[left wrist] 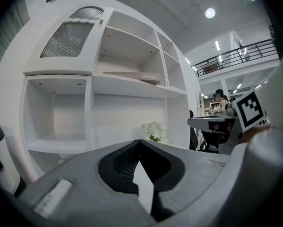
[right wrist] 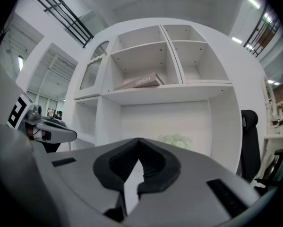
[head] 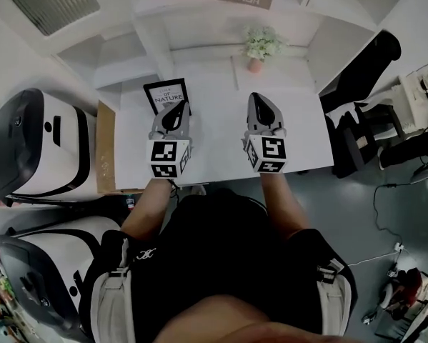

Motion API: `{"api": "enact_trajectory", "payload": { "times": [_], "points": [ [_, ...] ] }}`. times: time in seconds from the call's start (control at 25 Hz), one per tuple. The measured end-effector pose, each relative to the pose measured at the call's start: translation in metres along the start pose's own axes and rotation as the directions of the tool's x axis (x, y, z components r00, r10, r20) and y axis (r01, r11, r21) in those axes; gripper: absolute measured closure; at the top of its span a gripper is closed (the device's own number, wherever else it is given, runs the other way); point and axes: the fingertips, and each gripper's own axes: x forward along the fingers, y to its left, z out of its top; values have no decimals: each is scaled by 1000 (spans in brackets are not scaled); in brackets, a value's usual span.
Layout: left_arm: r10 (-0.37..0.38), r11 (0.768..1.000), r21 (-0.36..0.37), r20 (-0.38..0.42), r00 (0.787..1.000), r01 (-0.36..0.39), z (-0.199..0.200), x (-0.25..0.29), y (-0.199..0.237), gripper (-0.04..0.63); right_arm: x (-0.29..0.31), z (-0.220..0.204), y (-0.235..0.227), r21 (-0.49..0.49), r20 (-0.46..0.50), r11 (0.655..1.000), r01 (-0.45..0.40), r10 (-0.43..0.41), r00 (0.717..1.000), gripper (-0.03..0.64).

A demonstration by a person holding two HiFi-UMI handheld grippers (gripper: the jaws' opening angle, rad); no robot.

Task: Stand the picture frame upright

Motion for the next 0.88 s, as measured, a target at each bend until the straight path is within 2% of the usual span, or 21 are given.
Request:
{"api": "enact_trajectory", "payload": {
  "times": [0.56,0.88],
  "points": [
    [19,999,-48,-1,1000,-19,4,10,6,578,10,2,-6,31,24,999,-35,34,999,615],
    [34,997,-66,4,999,-33,2,10,21,578,21,-7,2,83,-5,995,-51,52,999,615]
  ]
}}
